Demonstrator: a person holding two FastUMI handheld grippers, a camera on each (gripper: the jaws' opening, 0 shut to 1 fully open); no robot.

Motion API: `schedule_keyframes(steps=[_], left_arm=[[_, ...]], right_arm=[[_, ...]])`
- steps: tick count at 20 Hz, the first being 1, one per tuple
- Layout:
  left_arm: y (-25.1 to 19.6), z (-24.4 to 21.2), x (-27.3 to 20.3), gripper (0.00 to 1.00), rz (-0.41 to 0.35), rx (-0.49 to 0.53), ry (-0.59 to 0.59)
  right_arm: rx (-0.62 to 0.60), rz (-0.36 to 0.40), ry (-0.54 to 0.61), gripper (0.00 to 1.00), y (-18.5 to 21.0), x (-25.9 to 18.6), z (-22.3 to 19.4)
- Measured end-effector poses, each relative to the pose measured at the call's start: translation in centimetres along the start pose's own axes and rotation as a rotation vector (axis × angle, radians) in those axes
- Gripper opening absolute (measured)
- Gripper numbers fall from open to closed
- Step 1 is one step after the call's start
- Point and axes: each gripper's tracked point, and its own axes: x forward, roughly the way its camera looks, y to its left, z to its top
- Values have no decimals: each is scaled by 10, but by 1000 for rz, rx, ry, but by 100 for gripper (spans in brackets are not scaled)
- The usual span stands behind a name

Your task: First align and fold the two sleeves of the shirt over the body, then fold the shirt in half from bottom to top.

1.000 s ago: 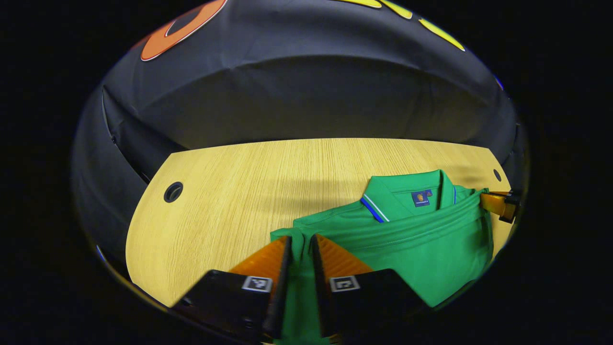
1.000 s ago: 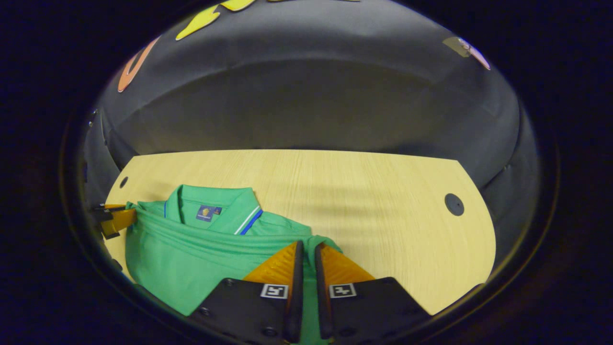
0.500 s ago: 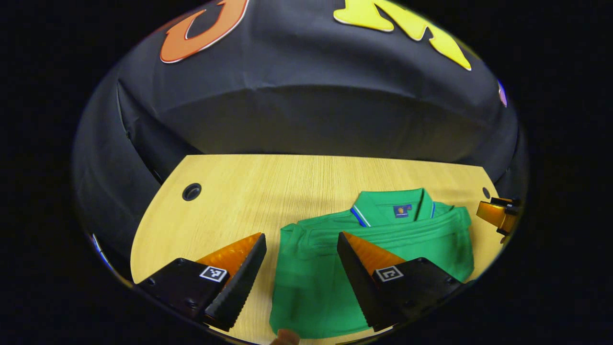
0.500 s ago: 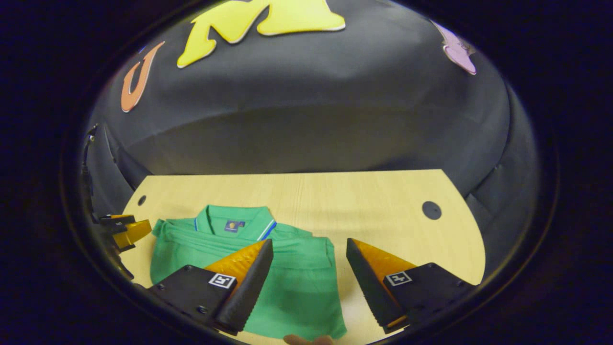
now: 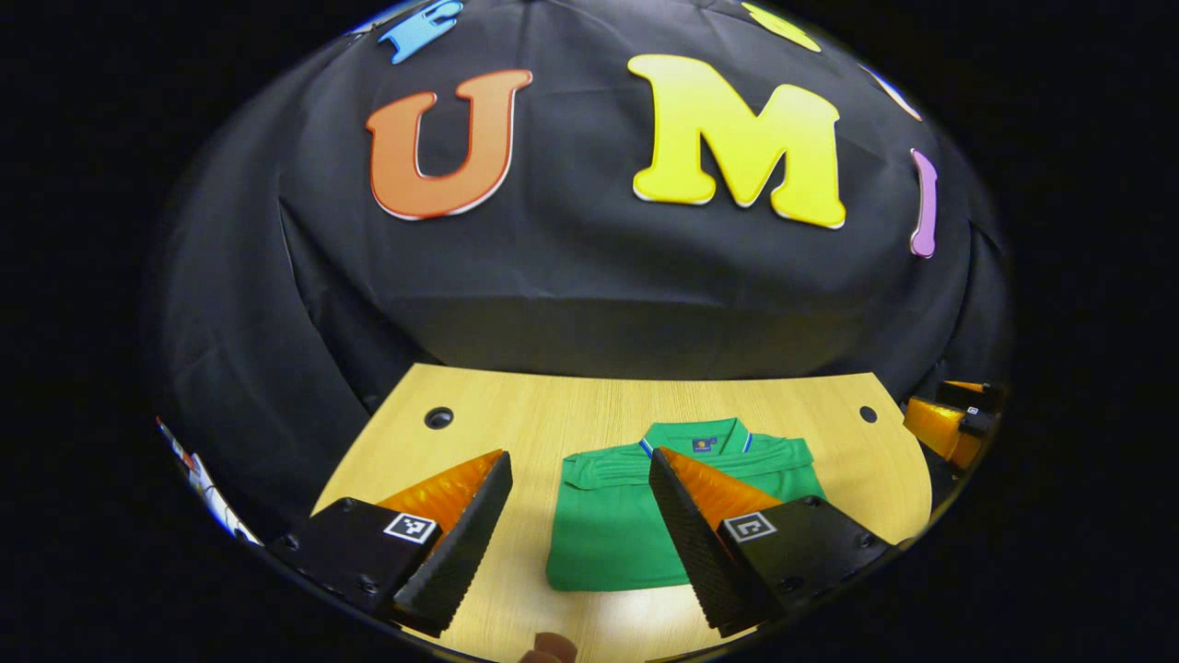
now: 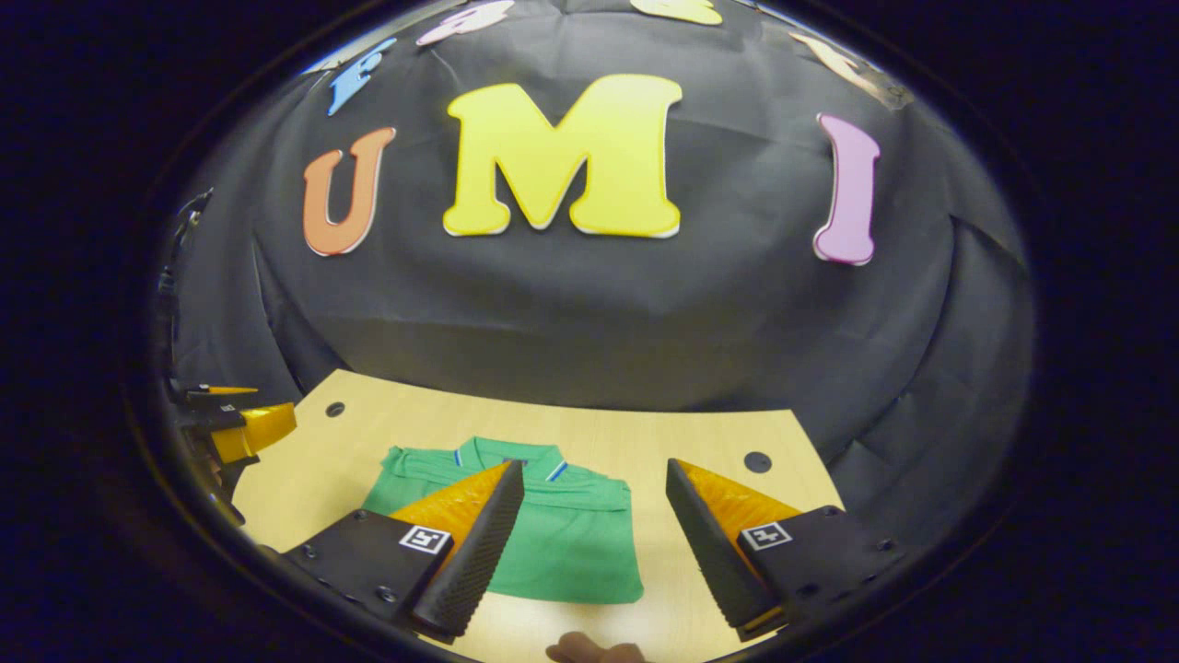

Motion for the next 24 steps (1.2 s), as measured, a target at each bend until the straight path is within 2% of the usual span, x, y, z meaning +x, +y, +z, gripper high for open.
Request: schedule_keyframes(steps=[1, 2, 3, 4, 5, 7, 8, 9, 10, 11, 13, 19, 21, 24], left_arm=[[-1, 9, -17, 97, -5, 7, -29], [-1, 17, -33, 97, -3, 15, -58], [-3, 22, -46, 97, -2, 26, -85], [-3, 29, -59, 96, 1, 34, -107], [-2, 32, -73, 96, 5, 34, -125], [-5, 37, -100, 96, 2, 22, -157], [-5, 39, -112, 96, 2, 18, -176], [-6, 38, -122, 96, -3, 12, -185], [-6, 37, -132, 96, -3, 1, -188], [-8, 38, -141, 96, -11, -9, -200], [-9, 38, -158, 96, -23, -27, -228], [-9, 24, -192, 96, -36, -108, -249], [-8, 22, -199, 96, -32, -91, -271], [-7, 26, -201, 96, -31, -57, -307]], right_arm=[[-1, 1, -30, 98, 4, -19, 7], [-5, 2, -63, 94, 6, -36, 15], [-17, 1, -94, 94, 8, -52, 21], [-37, 6, -126, 100, 12, -67, 27], [-59, 7, -154, 98, 14, -82, 30], [-81, 19, -195, 98, 21, -111, 35], [-87, 28, -213, 94, 26, -123, 36], [-94, 41, -233, 94, 29, -136, 37], [-102, 48, -249, 98, 32, -147, 37], [-109, 53, -265, 94, 34, -158, 37], [-124, 62, -290, 95, 38, -176, 36], [-146, 69, -308, 94, 39, -209, 21], [-121, 82, -296, 95, 43, -211, 16], [-127, 63, -270, 94, 40, -205, 12]])
